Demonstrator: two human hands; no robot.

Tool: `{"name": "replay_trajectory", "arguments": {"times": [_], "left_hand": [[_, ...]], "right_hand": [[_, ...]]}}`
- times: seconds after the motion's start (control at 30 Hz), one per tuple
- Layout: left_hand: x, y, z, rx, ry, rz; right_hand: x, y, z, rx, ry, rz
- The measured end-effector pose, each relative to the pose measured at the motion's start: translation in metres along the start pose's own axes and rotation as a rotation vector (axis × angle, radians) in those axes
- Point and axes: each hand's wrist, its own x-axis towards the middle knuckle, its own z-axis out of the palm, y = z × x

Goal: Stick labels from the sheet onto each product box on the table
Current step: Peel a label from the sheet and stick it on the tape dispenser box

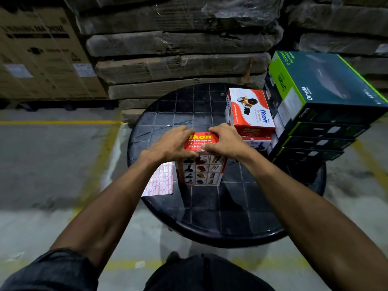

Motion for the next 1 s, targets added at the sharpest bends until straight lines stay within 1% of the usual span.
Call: {"name": "replay_trajectory", "arguments": {"times": [0.13, 0.23, 0.33, 0.47, 0.67, 0.87, 1.0], "left_hand": [[0.000, 0.000, 0.002, 0.002, 0.003, -0.004], [0.000, 0.000, 0.002, -0.004, 0.006, -0.004], [0.000, -0.001, 0.002, -0.007, 0.009, -0.001], [0.000, -0.001, 0.002, 0.008, 0.021, 0.007], [-0.001, -0.001, 0.003, -0.003, 0.019, 0.011], [-0.002, -0.001, 0.003, -0.004, 0.019, 0.008], [-0.003, -0.001, 0.004, -0.001, 0.023, 0.011]], "right_hand": [[0.001, 0.003, -0.002, 0.081, -0.033, 0.027], [0.002, 0.003, 0.003, 0.040, -0.026, 0.028], [0.006, 0.000, 0.004, 0.057, -0.003, 0.043], [0.009, 0.004, 0.002, 0.104, -0.038, 0.056], [0.013, 0.006, 0.010, 0.070, -0.021, 0.074], [0.015, 0.009, 0.009, 0.095, -0.065, 0.096], [0.017, 0.007, 0.010, 0.088, -0.037, 0.104]]}}
